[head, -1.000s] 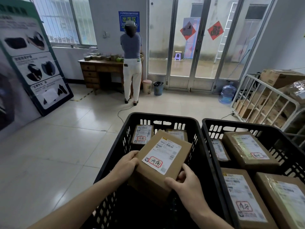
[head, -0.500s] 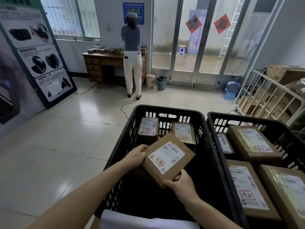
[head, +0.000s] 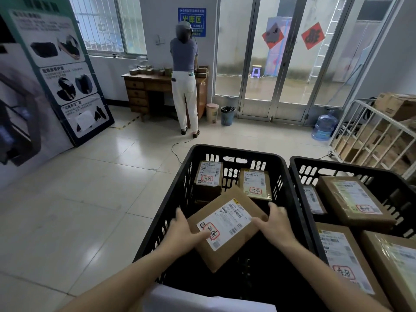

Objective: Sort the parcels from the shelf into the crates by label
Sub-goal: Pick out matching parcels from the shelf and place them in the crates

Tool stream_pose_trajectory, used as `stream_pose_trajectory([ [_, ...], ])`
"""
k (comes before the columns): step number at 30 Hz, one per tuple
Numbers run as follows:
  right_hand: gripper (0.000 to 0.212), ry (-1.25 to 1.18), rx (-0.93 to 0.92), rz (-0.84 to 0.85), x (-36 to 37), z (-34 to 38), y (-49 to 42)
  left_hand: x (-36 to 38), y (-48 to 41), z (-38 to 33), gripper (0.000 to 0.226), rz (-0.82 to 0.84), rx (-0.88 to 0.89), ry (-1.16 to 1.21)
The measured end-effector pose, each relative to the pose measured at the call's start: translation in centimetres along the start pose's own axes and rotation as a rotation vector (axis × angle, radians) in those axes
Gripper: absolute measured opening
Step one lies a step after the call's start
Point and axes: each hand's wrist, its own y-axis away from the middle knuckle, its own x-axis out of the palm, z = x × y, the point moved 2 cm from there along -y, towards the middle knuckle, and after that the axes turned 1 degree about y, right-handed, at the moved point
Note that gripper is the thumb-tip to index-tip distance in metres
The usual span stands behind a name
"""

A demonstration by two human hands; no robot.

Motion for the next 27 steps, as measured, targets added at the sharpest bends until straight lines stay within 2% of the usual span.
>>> stream_pose_trajectory([
  [2, 0.061, 0.076, 0.048, 0.094, -0.2, -0.4, -1.6, 1.0, 0.6, 0.8, 0.090, 0.078, -0.087, 0.152],
  [4, 0.048, 0.046, 0.076, 0.205, 0.6, -1.0, -2.2, 1.5, 0.5, 1.0, 0.080, 0.133, -0.133, 0.320],
  [6, 0.039, -0.023, 0.081, 0.194, 1.4, -1.7, -2.1, 1.5, -0.1, 0.6, 0.077, 0.133, -0.115, 0.402],
  [9, 0.038, -0.118, 0.095, 0.161, 1.9, -2.2, -1.6, 0.3, -0.9, -0.5, 0.067, 0.039, -0.062, 0.393],
  [11, 0.040, -0.159, 0.072, 0.175, 2.3, -1.8, -1.0, -0.7, -1.4, -1.3, 0.069, 0.001, 0.007, 0.341],
  [13, 0.045, -0.163, 0.029, 0.195, 3.0, -1.4, -0.4, -1.4, -2.1, -1.6, 0.088, 0.041, 0.100, 0.285],
  [15, 0.052, -0.123, -0.002, 0.215, 3.6, -1.3, 0.2, -1.9, -2.4, -2.2, 0.101, 0.100, 0.221, 0.137],
  [18, 0.059, -0.019, -0.017, 0.199, 3.9, -1.9, 0.4, -2.1, -3.3, -2.6, 0.103, 0.133, 0.320, -0.137],
  [20, 0.059, 0.033, -0.041, 0.185, 3.6, -1.6, 0.4, -2.2, -4.4, -2.2, 0.092, 0.109, 0.309, -0.242],
  [24, 0.058, 0.129, -0.133, 0.148, 3.5, -0.6, -0.3, -2.0, -5.3, -1.7, 0.050, -0.001, 0.258, -0.424],
  [27, 0.064, 0.184, -0.176, 0.170, 3.9, -0.2, -0.8, -1.5, -5.1, -2.0, 0.045, -0.050, 0.289, -0.568],
])
